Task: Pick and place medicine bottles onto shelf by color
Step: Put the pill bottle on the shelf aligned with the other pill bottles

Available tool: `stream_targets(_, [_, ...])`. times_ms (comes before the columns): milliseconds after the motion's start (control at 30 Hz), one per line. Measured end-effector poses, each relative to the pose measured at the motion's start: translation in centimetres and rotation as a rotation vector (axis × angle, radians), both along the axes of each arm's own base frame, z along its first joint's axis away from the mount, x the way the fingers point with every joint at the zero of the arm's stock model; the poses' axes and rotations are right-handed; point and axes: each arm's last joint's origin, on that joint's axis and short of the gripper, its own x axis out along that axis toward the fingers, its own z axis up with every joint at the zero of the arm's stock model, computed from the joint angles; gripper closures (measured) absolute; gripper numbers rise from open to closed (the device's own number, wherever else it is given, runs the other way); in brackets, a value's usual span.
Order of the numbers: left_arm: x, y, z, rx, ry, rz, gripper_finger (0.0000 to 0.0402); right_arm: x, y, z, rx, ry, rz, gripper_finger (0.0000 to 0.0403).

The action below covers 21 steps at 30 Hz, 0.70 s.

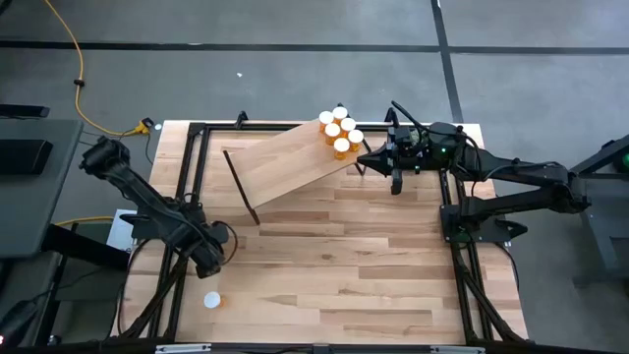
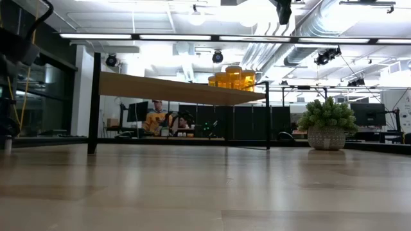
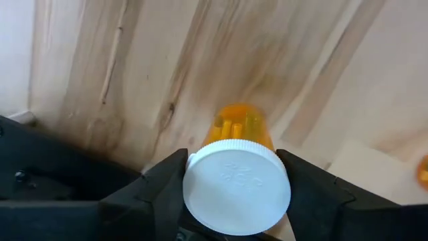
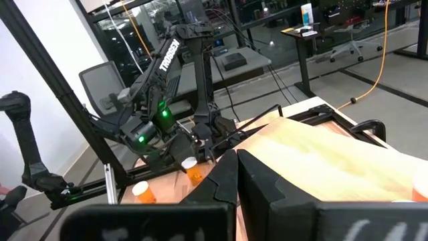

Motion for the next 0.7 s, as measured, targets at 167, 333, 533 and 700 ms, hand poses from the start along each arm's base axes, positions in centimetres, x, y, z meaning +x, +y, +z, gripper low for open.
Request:
stream_targets(167, [-0.3, 0.2, 0.8, -0.033, -0.043, 0.019, 0.0197, 0.0, 0.0, 0.0, 0.0, 0.0, 0.0, 0.0403])
stream_targets(333, [0.1, 0.3, 3.3, -0.103, -0.145, 0.024, 0.0198, 0.0, 0.0, 0.0, 0.0, 0.0, 0.0, 0.0403])
stream_targets(533, [1.5, 0.6, 8.3, -0.2, -0.313, -0.006, 0.0199, 0.0, 0.0, 0.0, 0.0, 0.0, 0.0, 0.0403])
stream_targets(700, [2.7, 1.3, 13.5, -0.263, -0.455, -0.053, 0.0199, 0.0, 0.0, 0.0, 0.0, 0.0, 0.0, 0.0403])
